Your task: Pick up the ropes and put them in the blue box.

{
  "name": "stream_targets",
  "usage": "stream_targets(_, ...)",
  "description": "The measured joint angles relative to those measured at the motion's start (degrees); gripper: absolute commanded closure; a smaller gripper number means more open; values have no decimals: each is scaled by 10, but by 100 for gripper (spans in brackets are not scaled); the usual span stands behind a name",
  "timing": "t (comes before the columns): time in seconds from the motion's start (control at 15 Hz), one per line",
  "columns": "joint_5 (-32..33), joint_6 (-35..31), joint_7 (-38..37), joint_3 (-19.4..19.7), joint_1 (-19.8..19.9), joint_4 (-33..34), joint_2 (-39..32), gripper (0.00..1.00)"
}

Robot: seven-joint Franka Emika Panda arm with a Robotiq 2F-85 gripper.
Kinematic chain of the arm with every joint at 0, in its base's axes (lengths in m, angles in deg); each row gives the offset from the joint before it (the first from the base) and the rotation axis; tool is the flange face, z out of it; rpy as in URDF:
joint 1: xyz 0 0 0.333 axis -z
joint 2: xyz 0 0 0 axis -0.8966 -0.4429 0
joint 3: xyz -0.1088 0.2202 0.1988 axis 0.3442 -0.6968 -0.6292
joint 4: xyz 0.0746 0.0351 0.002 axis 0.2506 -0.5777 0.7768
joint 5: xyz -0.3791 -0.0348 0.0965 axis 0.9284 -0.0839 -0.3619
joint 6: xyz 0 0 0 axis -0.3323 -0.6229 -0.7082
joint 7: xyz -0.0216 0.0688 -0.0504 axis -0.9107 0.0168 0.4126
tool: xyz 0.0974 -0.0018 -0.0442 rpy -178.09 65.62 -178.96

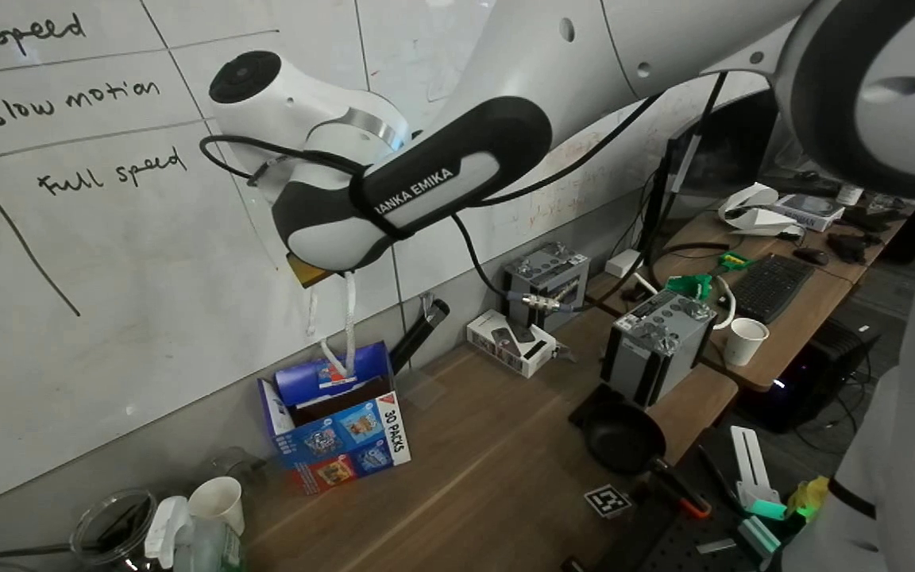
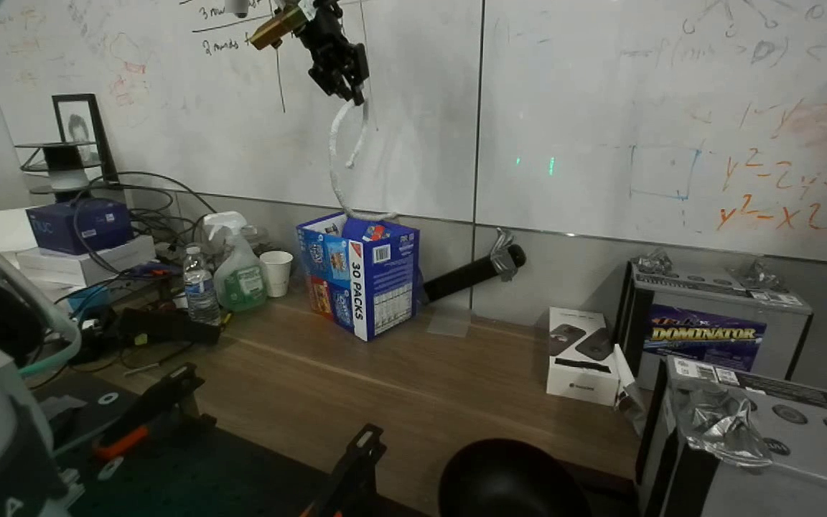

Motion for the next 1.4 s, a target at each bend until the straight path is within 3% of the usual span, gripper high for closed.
stream_targets(1.4, -78, 15, 121, 28, 1, 75, -185, 95)
